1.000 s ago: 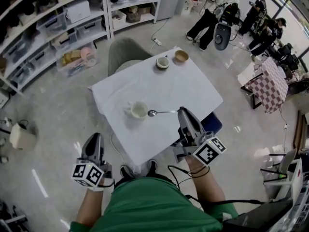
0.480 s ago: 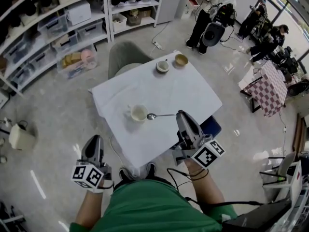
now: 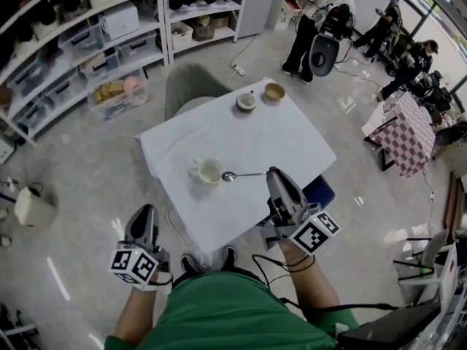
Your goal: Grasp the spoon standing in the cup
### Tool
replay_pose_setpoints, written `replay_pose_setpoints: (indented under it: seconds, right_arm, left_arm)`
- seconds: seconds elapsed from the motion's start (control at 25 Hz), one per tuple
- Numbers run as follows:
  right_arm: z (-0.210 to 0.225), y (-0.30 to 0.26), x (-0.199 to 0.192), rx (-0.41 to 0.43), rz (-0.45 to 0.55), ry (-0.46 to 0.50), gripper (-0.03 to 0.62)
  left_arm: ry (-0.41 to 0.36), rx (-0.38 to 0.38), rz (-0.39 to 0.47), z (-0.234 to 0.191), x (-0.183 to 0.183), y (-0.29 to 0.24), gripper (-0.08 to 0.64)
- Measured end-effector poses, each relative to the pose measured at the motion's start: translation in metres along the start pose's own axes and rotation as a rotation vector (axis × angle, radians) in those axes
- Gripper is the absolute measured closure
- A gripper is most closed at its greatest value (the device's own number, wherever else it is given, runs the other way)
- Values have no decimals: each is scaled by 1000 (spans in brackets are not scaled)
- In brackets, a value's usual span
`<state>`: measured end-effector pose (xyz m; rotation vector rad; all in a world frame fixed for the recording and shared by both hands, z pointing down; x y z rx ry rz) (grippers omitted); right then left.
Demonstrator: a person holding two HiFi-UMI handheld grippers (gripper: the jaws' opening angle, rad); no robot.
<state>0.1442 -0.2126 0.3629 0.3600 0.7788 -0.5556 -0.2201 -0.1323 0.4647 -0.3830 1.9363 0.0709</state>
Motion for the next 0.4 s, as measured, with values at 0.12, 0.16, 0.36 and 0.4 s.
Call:
replay_pose_setpoints:
  seconds: [0.12,0.16,0.36,0.4]
  right_arm:
    - [0,1,-1,2,2,1,528]
    - [0,1,-2,2,2,1,528]
    - [2,4,-1,-2,2,-1,528]
    - [2,4,0,-1,3,1,528]
  left_arm:
    - [-1,-4,2,1,-1,1,511]
    - [0,-5,0,1,-2,1,511]
    - [-7,-5,-13,4,-3,1,511]
    - [-9,-6,-12,4,-3,0,511]
Point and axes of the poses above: the fingertips, and each gripper's own axes: y backward along the fingers, z to its right, x out of its top, the point moved 8 cm from there along y, backward along the fingers, and after that the axes turned 6 degrees about -y, right-handed, at the moved point
